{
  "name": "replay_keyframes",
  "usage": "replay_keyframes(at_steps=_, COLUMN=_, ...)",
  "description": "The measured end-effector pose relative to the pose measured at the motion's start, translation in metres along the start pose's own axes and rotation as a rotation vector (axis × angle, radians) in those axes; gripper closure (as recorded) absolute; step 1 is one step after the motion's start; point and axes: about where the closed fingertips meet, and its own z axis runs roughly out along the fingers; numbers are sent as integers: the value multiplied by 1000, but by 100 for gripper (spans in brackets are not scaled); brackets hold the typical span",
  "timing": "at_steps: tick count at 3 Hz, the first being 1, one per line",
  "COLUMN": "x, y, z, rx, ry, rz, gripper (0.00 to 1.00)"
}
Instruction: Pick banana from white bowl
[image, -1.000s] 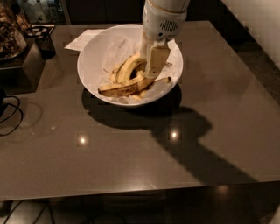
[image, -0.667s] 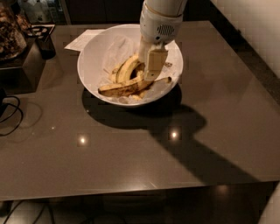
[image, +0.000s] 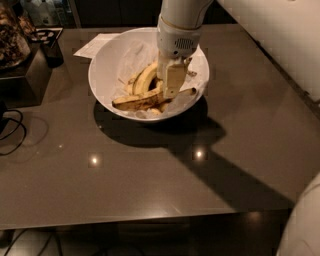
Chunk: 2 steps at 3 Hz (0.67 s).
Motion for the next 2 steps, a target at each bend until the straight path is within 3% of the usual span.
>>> replay_keyframes(at_steps=2, x=6, y=-6, z=20, rx=-27, ry=35, rz=-1, gripper=51)
